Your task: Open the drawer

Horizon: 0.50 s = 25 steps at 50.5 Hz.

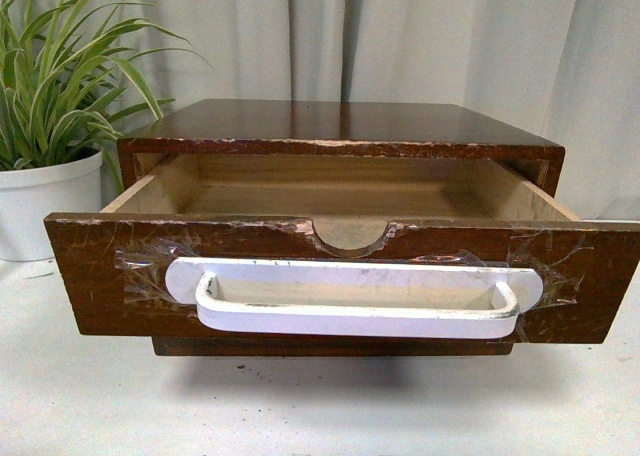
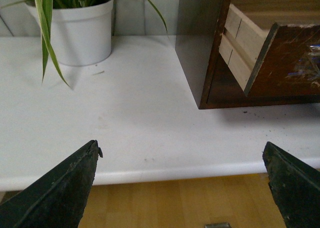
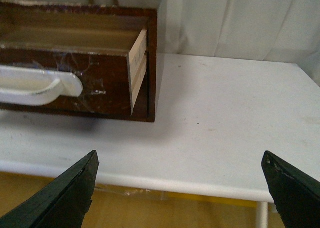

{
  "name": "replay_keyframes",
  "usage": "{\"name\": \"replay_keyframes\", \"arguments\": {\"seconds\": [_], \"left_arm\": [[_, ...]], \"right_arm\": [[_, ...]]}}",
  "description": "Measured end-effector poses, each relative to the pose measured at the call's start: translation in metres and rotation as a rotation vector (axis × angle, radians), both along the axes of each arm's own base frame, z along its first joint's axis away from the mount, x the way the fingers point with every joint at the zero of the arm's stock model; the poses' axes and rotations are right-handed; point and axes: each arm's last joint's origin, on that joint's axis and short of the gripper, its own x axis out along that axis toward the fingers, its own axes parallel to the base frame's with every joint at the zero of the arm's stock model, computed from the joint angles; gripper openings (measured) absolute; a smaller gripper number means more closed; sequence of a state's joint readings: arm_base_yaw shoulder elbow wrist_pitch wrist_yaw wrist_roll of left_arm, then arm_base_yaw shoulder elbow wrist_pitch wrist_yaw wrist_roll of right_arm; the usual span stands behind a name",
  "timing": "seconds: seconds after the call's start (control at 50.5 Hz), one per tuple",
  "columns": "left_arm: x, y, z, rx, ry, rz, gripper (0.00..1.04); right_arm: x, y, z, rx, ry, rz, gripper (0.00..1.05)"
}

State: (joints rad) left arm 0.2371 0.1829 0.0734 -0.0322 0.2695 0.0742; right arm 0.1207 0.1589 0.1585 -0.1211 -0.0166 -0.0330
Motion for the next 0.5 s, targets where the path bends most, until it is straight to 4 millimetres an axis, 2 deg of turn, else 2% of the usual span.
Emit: {"name": "replay_keyframes", "arguments": {"seconds": [0.238, 0.337, 0.495], "left_arm": [[-0.002, 0.003, -0.003, -0.051, 0.003, 0.037, 0.98], [-0.006, 0.0, -0.006, -0.027, -0.12, 0.054, 0.77], [-0.007, -0.005, -0.004, -0.025, -0.143, 0.045, 0.53]], "right_arm": [[-0.002, -0.002, 0.001, 0.092, -0.011, -0.023, 0.96], [-0.002, -0.008, -0.004, 0.063, -0.106, -0.093, 0.78], [-0.002, -0.012, -0.009, 0.049, -0.115, -0.142, 0.55]]}}
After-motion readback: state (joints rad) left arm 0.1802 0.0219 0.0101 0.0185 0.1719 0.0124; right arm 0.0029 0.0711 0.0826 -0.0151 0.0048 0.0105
